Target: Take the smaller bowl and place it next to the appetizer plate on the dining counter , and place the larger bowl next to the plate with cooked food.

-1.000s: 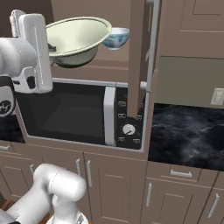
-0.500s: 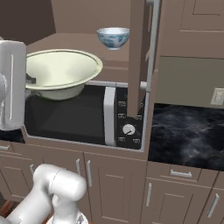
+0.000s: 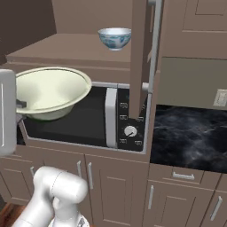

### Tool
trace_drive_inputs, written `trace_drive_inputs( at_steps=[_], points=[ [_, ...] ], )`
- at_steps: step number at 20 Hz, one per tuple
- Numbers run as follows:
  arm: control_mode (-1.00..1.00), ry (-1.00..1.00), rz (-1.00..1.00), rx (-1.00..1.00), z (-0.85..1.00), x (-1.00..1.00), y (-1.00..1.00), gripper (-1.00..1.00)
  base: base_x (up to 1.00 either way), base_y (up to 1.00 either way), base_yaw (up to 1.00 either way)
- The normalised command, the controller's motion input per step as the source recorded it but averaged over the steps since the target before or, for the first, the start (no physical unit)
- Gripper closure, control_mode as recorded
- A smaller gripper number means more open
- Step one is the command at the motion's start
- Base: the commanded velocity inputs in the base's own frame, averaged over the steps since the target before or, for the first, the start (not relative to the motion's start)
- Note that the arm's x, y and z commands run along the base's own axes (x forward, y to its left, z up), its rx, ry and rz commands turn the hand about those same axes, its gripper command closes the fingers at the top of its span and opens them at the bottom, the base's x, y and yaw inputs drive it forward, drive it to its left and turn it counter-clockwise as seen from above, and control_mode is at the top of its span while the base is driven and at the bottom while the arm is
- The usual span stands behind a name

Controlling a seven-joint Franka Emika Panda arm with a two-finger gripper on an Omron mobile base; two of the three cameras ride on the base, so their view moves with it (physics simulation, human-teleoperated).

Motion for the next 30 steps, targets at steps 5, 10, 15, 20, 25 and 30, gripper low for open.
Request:
trace_drive_inputs(
  at_steps=[5,10,15,20,25,30],
  points=[
    [1.00,-0.01,0.00,0.00,0.00,-0.05,0.02,1.00,-0.30,-0.02,0.00],
    [1.00,0.00,0.00,0.00,0.00,0.00,0.00,1.00,-1.00,-0.19,0.00],
    [1.00,0.00,0.00,0.00,0.00,0.00,0.00,1.00,-0.80,-0.51,-0.35],
    [1.00,0.00,0.00,0.00,0.00,0.00,0.00,1.00,-0.05,-0.14,-0.94],
    [1.00,0.00,0.00,0.00,0.00,0.00,0.00,1.00,0.00,0.00,-1.00],
    [1.00,0.00,0.00,0.00,0.00,0.00,0.00,1.00,0.00,-0.23,-0.96]
  ],
)
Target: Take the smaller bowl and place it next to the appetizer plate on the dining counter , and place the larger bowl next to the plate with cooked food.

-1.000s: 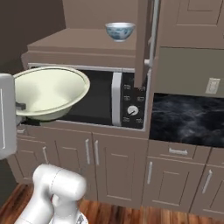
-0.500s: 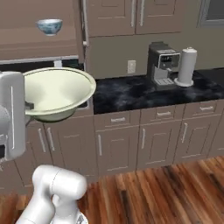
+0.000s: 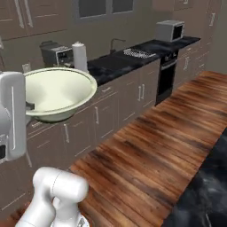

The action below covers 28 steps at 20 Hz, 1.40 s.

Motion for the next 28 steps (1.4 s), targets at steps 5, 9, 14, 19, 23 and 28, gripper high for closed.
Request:
trace_drive_inputs(
  at_steps=[5,9,14,19,23,28],
  points=[
    [1.00,0.00,0.00,0.00,0.00,0.00,0.00,1.00,0.00,-0.41,-0.87],
    [1.00,0.00,0.00,0.00,0.00,0.00,0.00,1.00,0.06,0.56,-0.75],
    [1.00,0.00,0.00,0.00,0.00,0.00,0.00,1.00,0.76,1.00,-0.44],
    [1.00,0.00,0.00,0.00,0.00,0.00,0.00,1.00,0.07,-0.44,-0.45],
    [1.00,0.00,0.00,0.00,0.00,0.00,0.00,1.00,-0.59,-0.96,-0.53],
    [1.00,0.00,0.00,0.00,0.00,0.00,0.00,1.00,-0.49,-0.66,-0.56]
  ],
)
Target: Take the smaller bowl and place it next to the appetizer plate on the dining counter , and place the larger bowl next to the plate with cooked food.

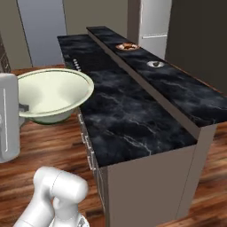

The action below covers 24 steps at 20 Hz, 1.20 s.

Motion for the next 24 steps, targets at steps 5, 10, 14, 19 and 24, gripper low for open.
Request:
trace_drive_inputs(
  at_steps=[5,10,14,19,24],
  points=[
    [1.00,0.00,0.00,0.00,0.00,0.00,0.00,1.00,0.35,-1.00,-0.24],
    [1.00,0.00,0.00,0.00,0.00,0.00,0.00,1.00,0.30,-1.00,-0.05],
    [1.00,0.00,0.00,0.00,0.00,0.00,0.00,1.00,-0.33,-1.00,-0.02],
    [1.00,0.00,0.00,0.00,0.00,0.00,0.00,1.00,-0.16,-1.00,0.00],
    [1.00,0.00,0.00,0.00,0.00,0.00,0.00,1.00,-0.01,-1.00,0.00]
  ],
)
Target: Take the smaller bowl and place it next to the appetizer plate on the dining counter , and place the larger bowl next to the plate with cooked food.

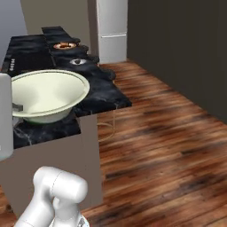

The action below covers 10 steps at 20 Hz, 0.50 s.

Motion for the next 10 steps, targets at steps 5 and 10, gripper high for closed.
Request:
trace_drive_inputs(
  at_steps=[5,10],
  points=[
    [1.00,0.00,0.00,0.00,0.00,0.00,0.00,1.00,0.09,-1.00,0.05],
    [1.00,0.00,0.00,0.00,0.00,0.00,0.00,1.00,0.60,-1.00,0.16]
  ],
)
